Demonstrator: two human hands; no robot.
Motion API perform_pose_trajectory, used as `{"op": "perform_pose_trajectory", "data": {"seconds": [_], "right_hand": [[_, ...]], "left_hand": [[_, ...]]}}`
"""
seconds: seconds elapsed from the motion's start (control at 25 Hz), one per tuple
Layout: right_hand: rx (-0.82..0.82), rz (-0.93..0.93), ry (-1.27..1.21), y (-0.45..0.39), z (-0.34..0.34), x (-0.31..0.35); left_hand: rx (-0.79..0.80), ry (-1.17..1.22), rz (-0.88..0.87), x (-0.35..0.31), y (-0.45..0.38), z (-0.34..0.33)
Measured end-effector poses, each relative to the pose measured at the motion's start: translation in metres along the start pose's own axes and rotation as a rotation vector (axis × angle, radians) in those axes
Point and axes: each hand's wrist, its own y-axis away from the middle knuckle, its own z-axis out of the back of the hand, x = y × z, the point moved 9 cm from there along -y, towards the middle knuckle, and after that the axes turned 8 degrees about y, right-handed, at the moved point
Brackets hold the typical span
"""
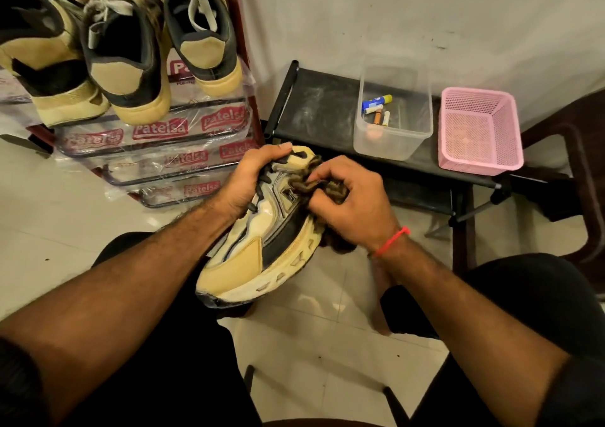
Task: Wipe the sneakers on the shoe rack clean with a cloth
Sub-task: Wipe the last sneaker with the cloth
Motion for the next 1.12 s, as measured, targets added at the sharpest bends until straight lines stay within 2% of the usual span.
{"op": "perform_pose_trajectory", "data": {"seconds": [0.12, 0.2, 0.28, 0.4, 0.48, 0.64, 0.76, 0.92, 1.12], "right_hand": [[0.205, 0.286, -0.144, 0.018, -0.021, 0.049], [0.316, 0.314, -0.187, 0.015, -0.023, 0.051], [0.335, 0.241, -0.143, 0.004, -0.016, 0.033], [0.176, 0.043, 0.037, -0.012, 0.010, -0.005], [0.045, -0.058, 0.184, -0.015, 0.025, -0.018], [-0.136, -0.046, 0.345, -0.018, 0.043, -0.007], [-0.140, -0.036, 0.347, -0.010, 0.030, -0.003], [-0.065, -0.007, 0.541, -0.007, 0.007, -0.025], [-0.284, -0.206, 0.469, -0.025, 0.059, -0.070]], "left_hand": [[-0.048, 0.001, -0.031, -0.005, 0.001, 0.007], [-0.125, -0.172, -0.072, -0.007, -0.003, 0.016], [-0.205, -0.352, -0.118, -0.010, -0.008, 0.025], [-0.195, -0.578, -0.095, -0.009, -0.014, 0.024], [-0.186, -0.642, -0.038, -0.003, -0.015, 0.025], [-0.247, -0.689, 0.011, 0.006, -0.015, 0.036], [-0.321, -0.641, 0.001, 0.007, -0.015, 0.040], [-0.267, -0.376, 0.029, 0.025, -0.017, 0.026], [-0.204, -0.223, -0.017, 0.030, -0.012, 0.002]]}}
